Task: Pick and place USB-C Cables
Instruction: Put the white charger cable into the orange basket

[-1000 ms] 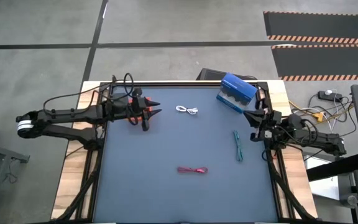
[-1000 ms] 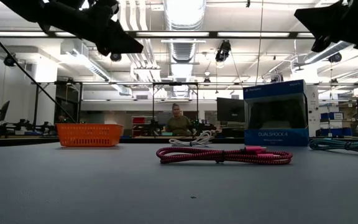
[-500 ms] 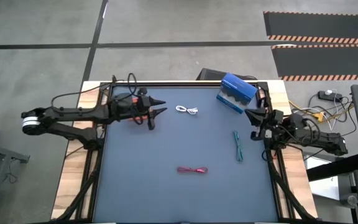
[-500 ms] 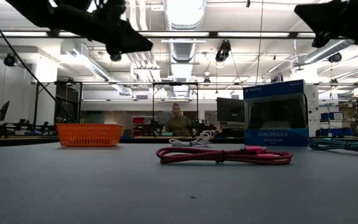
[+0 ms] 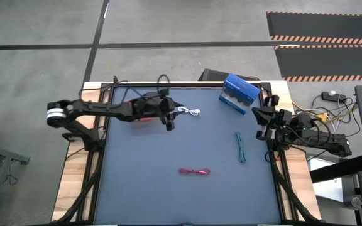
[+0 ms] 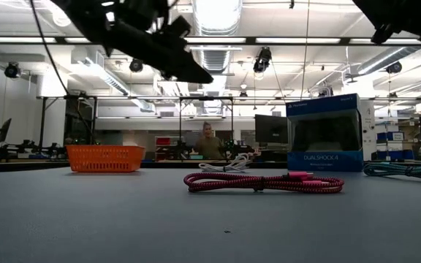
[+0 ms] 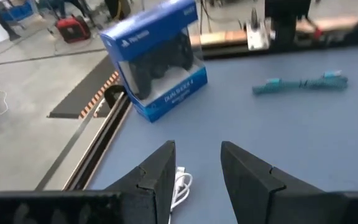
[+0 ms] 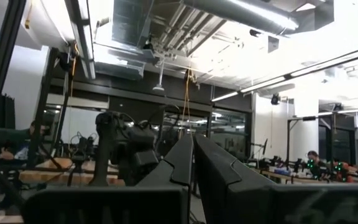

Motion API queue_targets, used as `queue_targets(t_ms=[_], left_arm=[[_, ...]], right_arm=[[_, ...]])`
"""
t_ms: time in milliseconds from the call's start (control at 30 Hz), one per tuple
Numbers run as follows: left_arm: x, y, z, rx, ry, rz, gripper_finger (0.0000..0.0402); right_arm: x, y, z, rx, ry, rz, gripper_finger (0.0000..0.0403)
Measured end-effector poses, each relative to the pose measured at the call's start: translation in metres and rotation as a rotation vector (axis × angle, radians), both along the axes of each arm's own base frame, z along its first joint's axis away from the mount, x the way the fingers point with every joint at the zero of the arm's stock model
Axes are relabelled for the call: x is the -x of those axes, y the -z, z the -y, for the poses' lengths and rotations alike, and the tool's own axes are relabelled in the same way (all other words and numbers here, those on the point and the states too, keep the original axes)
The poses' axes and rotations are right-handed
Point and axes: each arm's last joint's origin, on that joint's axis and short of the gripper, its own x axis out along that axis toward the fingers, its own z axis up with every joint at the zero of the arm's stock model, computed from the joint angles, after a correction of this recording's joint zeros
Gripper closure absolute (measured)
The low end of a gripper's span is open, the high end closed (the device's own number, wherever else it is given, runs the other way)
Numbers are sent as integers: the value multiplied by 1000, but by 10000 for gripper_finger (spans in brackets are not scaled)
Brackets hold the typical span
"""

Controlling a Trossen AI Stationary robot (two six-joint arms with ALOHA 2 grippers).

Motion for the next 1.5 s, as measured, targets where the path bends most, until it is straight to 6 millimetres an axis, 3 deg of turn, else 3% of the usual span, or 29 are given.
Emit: queue_targets(t_ms=[300,500,767,1167,1500], left_arm=[[-39,6,-22,-62,39,-240,288],[-45,24,-43,-48,70,-392,288],[-49,46,-58,-16,110,-417,288],[-70,78,-66,-19,101,-341,288],[-73,93,-67,3,95,-356,288]], right_arm=[[5,-14,-1,53,27,32,394],[6,-17,-1,60,31,33,394],[6,-17,-1,66,35,28,394],[5,-16,-1,63,34,13,394],[5,-15,-1,65,44,1,394]])
